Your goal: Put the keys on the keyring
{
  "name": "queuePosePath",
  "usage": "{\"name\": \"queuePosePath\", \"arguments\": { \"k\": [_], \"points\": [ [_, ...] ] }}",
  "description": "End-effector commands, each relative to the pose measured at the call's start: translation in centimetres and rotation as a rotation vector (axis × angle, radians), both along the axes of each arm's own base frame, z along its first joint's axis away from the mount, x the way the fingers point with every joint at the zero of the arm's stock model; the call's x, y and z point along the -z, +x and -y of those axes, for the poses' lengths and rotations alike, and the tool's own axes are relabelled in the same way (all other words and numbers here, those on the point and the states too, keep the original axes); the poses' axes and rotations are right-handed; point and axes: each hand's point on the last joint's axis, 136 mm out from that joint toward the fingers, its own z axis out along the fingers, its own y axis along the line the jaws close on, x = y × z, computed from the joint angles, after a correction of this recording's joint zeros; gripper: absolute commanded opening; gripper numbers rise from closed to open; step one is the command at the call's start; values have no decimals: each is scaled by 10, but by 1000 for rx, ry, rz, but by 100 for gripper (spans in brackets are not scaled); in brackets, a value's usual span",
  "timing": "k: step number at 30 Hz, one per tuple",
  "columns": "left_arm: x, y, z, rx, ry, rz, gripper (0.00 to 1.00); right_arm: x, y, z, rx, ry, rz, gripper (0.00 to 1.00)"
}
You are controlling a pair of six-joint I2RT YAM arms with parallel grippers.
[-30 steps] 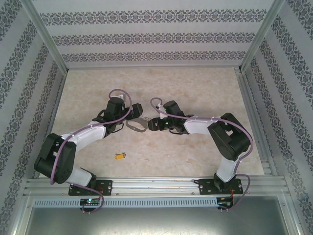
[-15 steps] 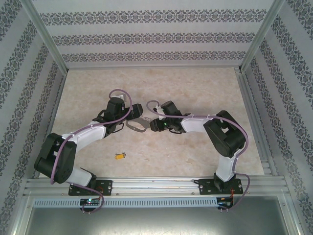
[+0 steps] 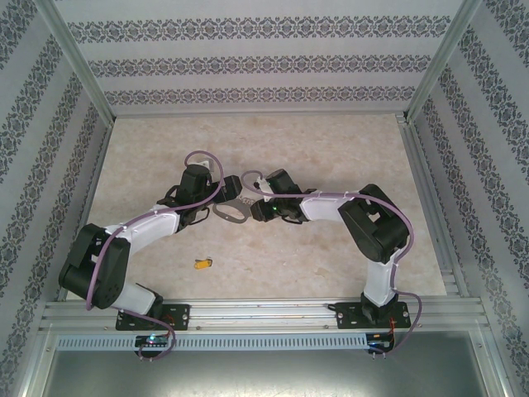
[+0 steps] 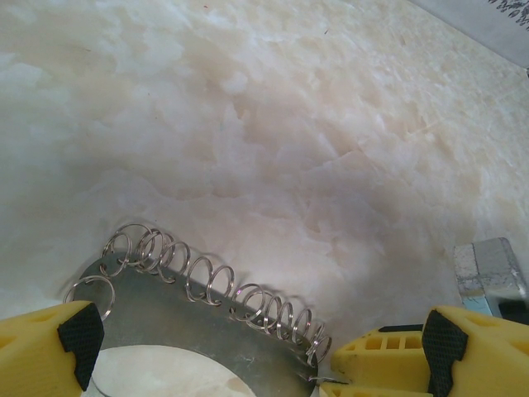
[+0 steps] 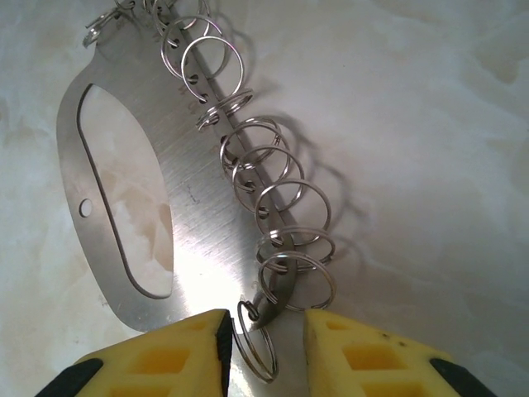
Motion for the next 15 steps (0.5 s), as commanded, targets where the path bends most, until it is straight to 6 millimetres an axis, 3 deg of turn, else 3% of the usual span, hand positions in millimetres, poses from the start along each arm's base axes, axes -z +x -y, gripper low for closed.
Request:
{"name": "queuePosePath", "arguments": {
  "k": [1, 10, 15],
  "points": [
    [-3, 5, -2, -10, -17, 20, 100, 4, 2, -3, -13, -32, 15, 28],
    [-4, 5, -1, -8, -20, 20, 100, 1, 1, -2, -17, -37, 19, 16],
    [-5, 5, -1, -7, -20, 23, 100, -4, -3, 0, -20, -33, 19, 21]
  ]
}}
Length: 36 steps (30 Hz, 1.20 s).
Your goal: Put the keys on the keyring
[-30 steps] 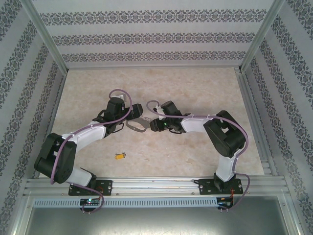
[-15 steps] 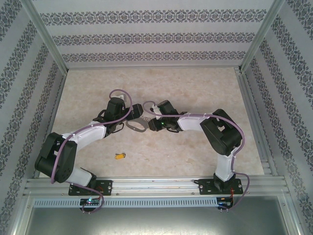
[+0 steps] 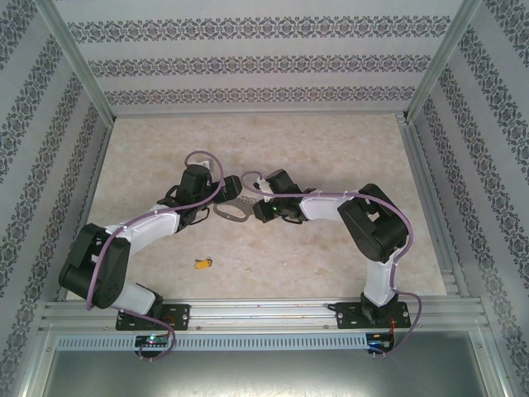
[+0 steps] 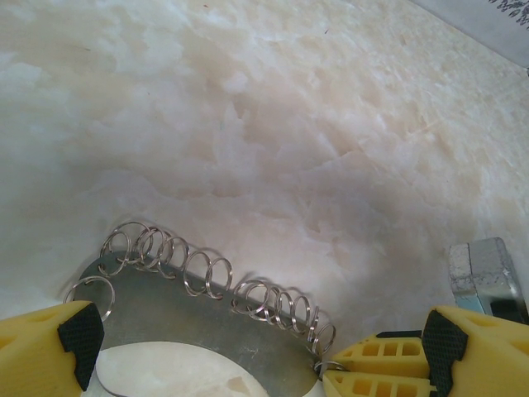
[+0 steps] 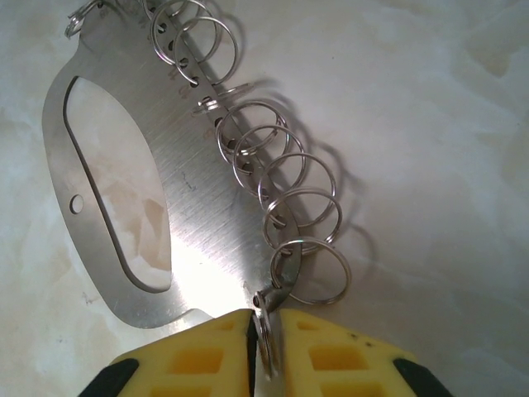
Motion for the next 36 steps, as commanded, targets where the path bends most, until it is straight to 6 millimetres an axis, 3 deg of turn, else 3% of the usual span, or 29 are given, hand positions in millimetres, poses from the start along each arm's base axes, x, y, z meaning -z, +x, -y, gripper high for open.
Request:
{"name": "queuePosePath", "arguments": {
  "k": [1, 36],
  "points": [
    [-7, 5, -1, -7, -22, 26, 100, -7, -4, -2, -19, -12, 20, 22],
    [-5, 5, 0, -7, -31, 24, 100, -10, -7, -4, -22, -6, 20, 18]
  ]
}}
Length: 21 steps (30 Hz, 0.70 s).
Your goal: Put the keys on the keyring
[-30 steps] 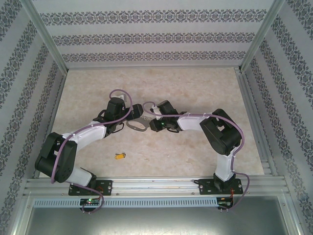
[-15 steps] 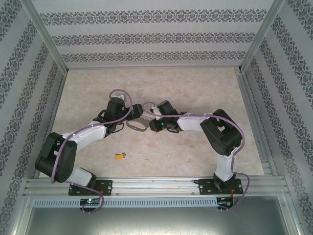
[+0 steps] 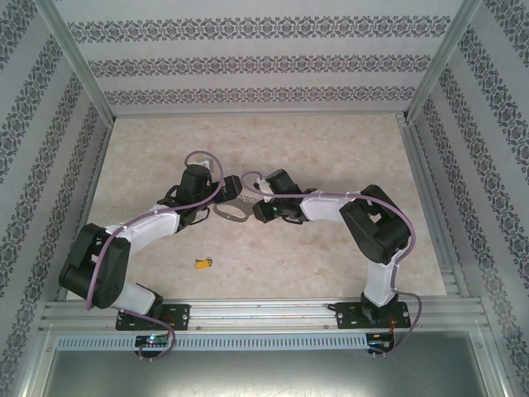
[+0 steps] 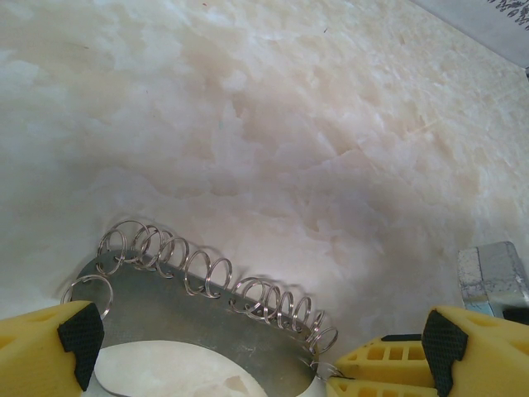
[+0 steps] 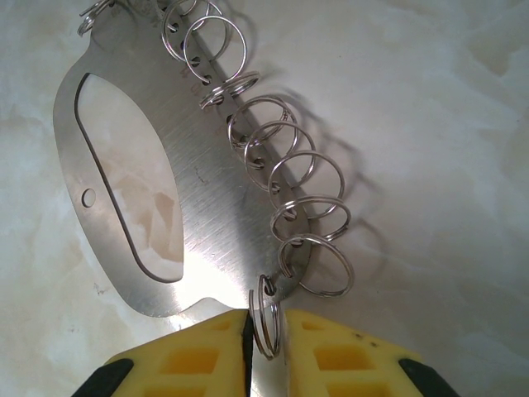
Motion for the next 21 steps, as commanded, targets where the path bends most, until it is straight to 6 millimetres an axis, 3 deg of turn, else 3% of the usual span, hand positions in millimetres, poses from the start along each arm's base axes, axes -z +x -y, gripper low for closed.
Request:
{"name": "queuePosePath", "arguments": {
  "k": [1, 4, 11, 14, 21],
  "points": [
    [-5, 5, -1, -9, -25, 27, 100, -5, -4, -4, -15, -3, 13, 13],
    [-5, 5, -1, -6, -24, 27, 100, -5, -3, -5, -18, -4, 15, 0],
    [-12, 5, 2, 8, -33, 31, 100, -28, -1, -2, -10, 25, 72, 0],
    [-25, 6, 9, 42, -54, 41, 100, -51, 1, 0, -6, 51, 124, 0],
    [-76, 6, 27, 121, -128, 74, 100, -130, 5, 13, 11, 157, 309, 0]
  ]
}}
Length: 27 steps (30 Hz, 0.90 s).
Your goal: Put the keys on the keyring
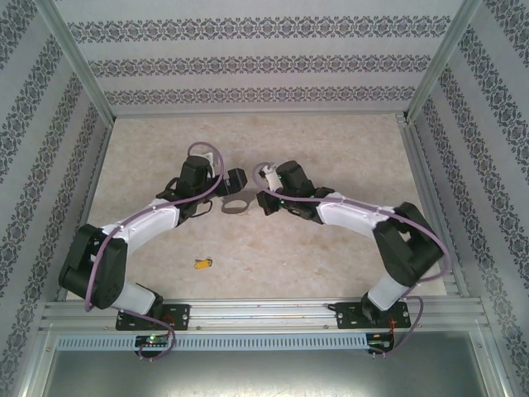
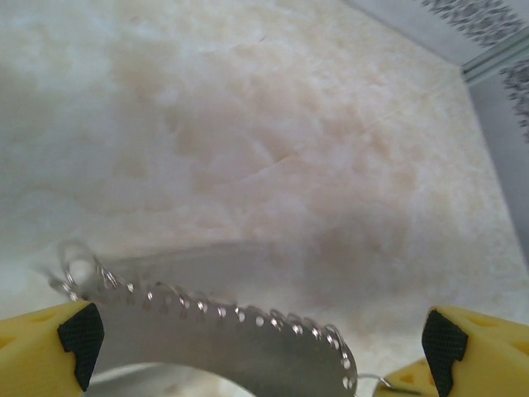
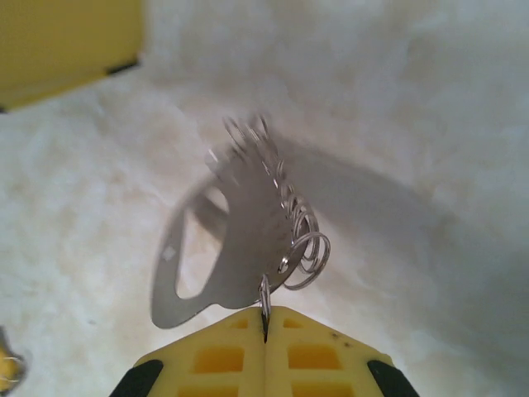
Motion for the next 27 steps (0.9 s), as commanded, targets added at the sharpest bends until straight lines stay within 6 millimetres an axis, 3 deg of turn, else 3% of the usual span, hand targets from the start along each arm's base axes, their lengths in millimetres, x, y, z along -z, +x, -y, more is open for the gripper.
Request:
{"name": "queuePosePath", "arguments": {
  "k": [1, 6, 11, 18, 27],
  "points": [
    [-46, -3, 5, 41, -53, 58, 100, -41, 5, 8, 8, 49, 129, 0],
    [-95, -18, 11, 123, -86, 175, 100, -90, 7, 28, 38, 142, 264, 0],
    [-126, -36, 19, 218, -109, 236, 98, -121, 6, 43, 56, 225, 340, 0],
    [-145, -45, 36, 340, -158, 296, 87, -146, -8, 48, 4, 293, 383, 0],
    [-151, -38, 59, 476, -198, 344, 79, -167, -16, 48, -112, 401, 372, 0]
  ]
}}
